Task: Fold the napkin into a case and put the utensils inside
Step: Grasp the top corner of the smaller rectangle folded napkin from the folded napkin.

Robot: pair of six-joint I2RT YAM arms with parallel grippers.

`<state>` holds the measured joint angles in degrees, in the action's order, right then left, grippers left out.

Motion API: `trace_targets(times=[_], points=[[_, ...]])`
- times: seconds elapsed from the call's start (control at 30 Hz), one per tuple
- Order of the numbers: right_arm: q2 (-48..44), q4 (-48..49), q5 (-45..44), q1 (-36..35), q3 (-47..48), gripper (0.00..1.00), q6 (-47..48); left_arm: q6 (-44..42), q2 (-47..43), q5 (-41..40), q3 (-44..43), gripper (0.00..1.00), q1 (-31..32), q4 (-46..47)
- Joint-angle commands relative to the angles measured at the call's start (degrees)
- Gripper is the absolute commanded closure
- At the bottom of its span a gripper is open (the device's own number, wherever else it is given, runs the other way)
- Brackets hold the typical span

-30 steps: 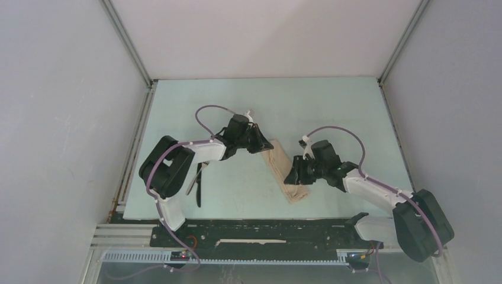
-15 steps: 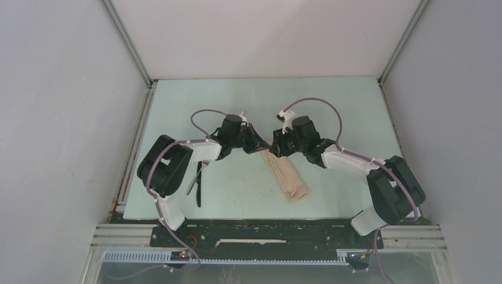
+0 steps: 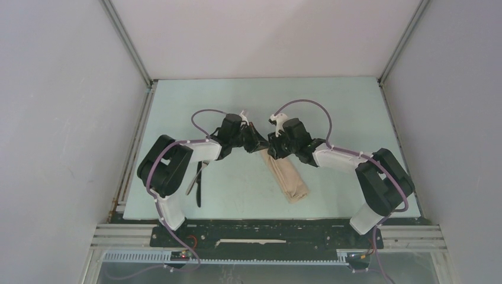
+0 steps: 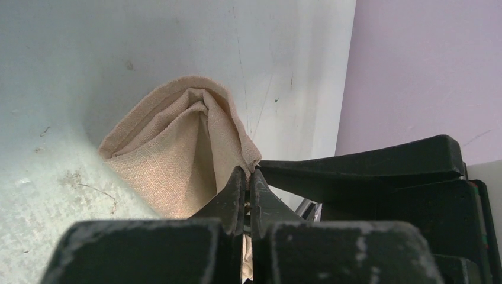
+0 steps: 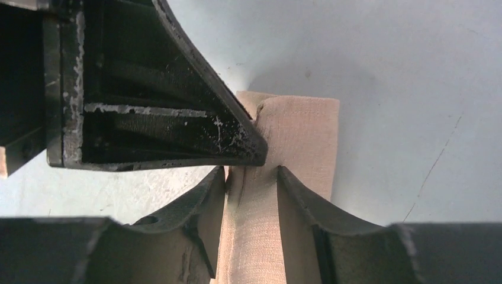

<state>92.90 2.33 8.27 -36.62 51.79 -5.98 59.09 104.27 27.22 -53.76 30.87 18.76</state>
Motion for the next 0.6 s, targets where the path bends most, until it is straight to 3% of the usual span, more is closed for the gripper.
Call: trace_targets(times=[0.0, 0.13, 0.43, 0.57], points=[[0.47, 0.7, -3.8, -0.98, 3.22, 0.56, 1.99, 0.72, -1.4, 1.09, 0.22, 1.0, -0.2, 1.99], [0.96, 0.63, -4.38, -1.58, 3.89, 0.57, 2.41, 0.81, -1.44, 1.08, 0.41, 1.0, -0.2, 2.17], [0.93, -1.07, -5.55, -2.49, 3.9, 0.79, 2.47, 0.79, -1.32, 1.11, 0.16, 1.0, -0.38, 2.17], [0.26, -1.76, -5.88, -2.58, 3.92, 0.67, 2.16, 0.76, -1.35, 1.05, 0.22, 1.0, -0.55, 2.24]])
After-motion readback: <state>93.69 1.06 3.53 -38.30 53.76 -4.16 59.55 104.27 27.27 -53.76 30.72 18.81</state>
